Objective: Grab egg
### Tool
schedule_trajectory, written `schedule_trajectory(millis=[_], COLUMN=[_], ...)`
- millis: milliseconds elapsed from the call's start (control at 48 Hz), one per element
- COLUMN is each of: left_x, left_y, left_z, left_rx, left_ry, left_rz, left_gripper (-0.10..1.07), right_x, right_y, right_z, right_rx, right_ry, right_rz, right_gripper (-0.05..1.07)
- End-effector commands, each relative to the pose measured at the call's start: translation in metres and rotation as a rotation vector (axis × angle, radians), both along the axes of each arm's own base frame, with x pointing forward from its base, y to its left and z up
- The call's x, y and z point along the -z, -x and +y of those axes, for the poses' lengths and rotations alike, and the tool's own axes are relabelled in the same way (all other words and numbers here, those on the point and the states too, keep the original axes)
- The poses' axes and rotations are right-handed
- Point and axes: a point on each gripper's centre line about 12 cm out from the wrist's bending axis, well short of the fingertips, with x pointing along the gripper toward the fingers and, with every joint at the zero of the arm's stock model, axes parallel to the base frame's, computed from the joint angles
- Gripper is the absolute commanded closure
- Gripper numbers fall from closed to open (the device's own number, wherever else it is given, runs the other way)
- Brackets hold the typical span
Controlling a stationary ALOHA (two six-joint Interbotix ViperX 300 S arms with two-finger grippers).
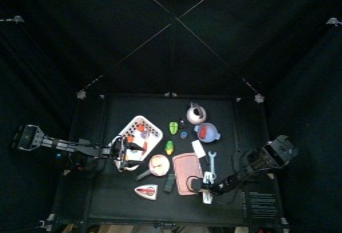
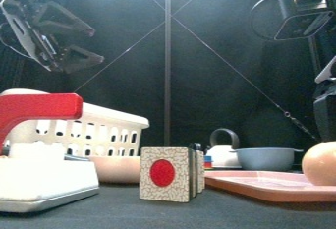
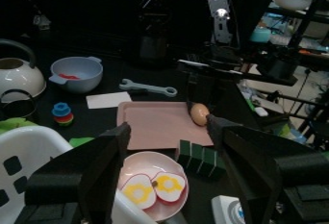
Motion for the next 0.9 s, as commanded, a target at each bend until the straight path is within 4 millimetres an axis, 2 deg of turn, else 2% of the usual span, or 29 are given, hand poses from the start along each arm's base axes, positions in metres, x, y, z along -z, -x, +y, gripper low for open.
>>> schedule_trajectory(millis=[0,417,729,875], left_x=[-0.005,-0.005,-0.011,-0.019], left_y=[-0.002,-0.002,-0.005,-0.014], left_z=[0.000,0.000,-0.003,-0.008], left_rx=[-0.002,0.004,0.015,0.014], left_ry=[-0.001,-0.010,0.002,0.055], left_rz=[-0.015,-0.017,-0.034,-0.048], left_gripper=[0.00,0.00,0.00,0.00], right_x=[-0.014,-0.050,-0.060,-0.069], right_y=[-0.007,-0.012,-0.020,-0.026], right_z=[-0.001,-0.022,-0.032,-0.049], right_rx=[0.017,0.096,0.030,0.074], right_ry=[-0.017,0.043,0.149,0.257], right_rz=[-0.039,-0.114,-0.191,-0.215], right_gripper=[0.34,0.34,0.34,0.34])
